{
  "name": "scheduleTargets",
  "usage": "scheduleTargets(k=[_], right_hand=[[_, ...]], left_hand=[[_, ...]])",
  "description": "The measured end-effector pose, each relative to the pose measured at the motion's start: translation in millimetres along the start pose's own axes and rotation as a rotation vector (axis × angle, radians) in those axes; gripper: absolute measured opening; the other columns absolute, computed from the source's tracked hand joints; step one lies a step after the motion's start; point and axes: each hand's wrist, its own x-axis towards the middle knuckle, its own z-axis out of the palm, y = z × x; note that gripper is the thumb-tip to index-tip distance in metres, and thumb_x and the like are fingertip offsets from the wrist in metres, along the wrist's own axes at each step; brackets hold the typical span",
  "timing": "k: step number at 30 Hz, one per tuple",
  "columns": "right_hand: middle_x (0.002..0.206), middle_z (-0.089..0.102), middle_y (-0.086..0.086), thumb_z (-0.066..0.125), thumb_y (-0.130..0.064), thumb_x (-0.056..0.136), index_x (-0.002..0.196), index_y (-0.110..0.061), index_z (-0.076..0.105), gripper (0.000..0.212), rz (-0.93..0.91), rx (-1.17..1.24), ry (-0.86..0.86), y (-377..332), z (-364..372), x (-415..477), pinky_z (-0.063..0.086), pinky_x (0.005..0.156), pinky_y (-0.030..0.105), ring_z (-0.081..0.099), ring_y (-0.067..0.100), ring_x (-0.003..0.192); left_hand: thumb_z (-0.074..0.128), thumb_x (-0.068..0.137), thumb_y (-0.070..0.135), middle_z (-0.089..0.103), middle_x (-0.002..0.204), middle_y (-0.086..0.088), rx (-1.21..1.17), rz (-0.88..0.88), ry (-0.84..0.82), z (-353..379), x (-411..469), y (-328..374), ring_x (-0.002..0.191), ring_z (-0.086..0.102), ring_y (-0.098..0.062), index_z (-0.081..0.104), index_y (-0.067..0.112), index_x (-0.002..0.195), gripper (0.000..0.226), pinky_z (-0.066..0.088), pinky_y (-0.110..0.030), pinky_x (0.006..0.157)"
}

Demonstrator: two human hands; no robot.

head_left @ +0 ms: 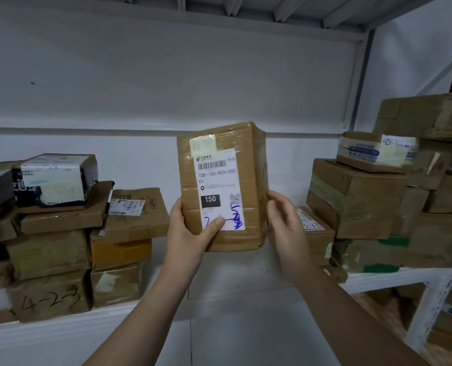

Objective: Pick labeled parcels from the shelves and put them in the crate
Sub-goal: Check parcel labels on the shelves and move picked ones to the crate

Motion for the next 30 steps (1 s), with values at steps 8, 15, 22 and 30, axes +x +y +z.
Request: scheduleTargets(k=[8,15,22,30], right_hand=[[0.113,0.069,-0.011,0.051,-0.036,0.093,0.134,-0.027,0.05,0.042,0.074,0.041,-0.112,0,5,-9,0.053,0.076,0.015,0.066,0.002,0.099],[0.108,0.07,-0.01,0.05,-0.029,0.096,0.132,-0.021,0.052,0.037,0.069,0.055,-0.062,-4,8,-10,0.051,0.067,0.011,0.067,-0.001,0.091],[0.108,0.064,-0.015,0.061,-0.012,0.091,0.121,-0.032,0.042,0.04,-0.148,0.004,0.235,-8,-4,-30,0.053,0.072,0.015,0.064,-0.002,0.098],[0.121,0.061,-0.007,0.06,-0.03,0.087,0.13,-0.032,0.038,0.048,-0.05,-0.047,0.434,-5,-81,-91,0.056,0.086,0.033,0.062,0.009,0.109]], left_hand=[[0.074,0.08,0.018,0.055,0.126,0.012,0.033,0.219,0.039,5,-3,-2,0.112,0.056,-0.001,0.039,0.05,0.119,0.061,0.053,-0.038,0.092],[0.074,0.08,0.019,0.055,0.127,0.012,0.015,0.243,0.055,4,-6,0,0.112,0.056,-0.003,0.042,0.046,0.122,0.059,0.053,-0.033,0.091],[0.065,0.078,0.048,0.039,0.12,0.033,0.125,0.366,0.007,20,-27,-4,0.115,0.044,0.006,0.034,0.055,0.123,0.056,0.043,-0.007,0.085],[0.06,0.082,0.045,0.034,0.145,-0.001,0.152,0.404,-0.344,82,-76,-16,0.133,0.031,-0.013,0.022,0.024,0.148,0.08,0.039,-0.039,0.106]])
